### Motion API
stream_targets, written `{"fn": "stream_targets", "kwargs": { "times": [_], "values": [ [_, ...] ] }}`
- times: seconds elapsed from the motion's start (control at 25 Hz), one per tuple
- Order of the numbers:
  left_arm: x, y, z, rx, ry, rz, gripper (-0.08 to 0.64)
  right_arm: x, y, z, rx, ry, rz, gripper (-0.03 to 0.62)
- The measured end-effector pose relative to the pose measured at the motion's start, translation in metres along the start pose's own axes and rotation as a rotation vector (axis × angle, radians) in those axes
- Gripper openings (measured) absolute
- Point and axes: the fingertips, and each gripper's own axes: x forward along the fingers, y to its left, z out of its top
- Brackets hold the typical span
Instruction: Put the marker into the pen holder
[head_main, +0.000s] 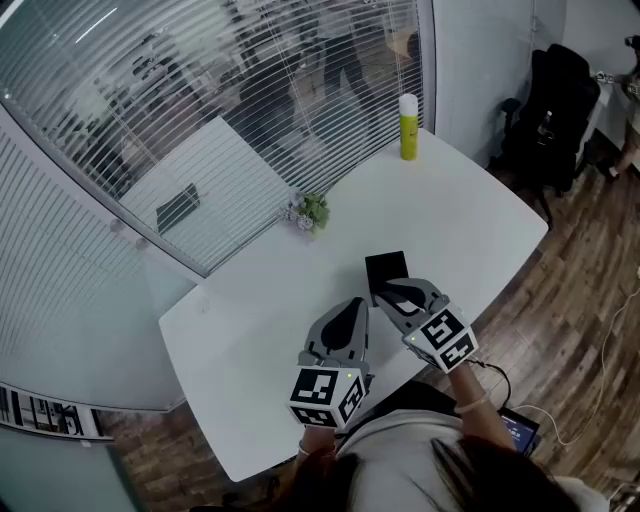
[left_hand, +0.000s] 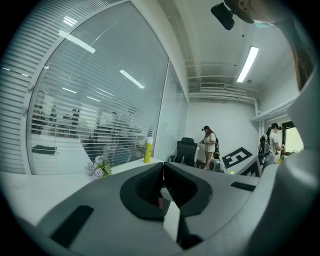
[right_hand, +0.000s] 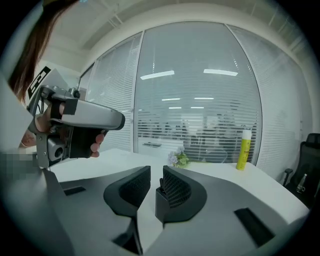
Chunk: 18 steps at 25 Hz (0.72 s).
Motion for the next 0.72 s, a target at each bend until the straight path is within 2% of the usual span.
{"fn": "stream_targets", "kwargs": {
  "times": [0.72],
  "values": [
    [-0.046,-0.018,-0.001,0.022,-0.020,-0.034,0.020,-0.050,0.022,0.010,0.059,-0.069,-0.121,0.040]
  ]
}}
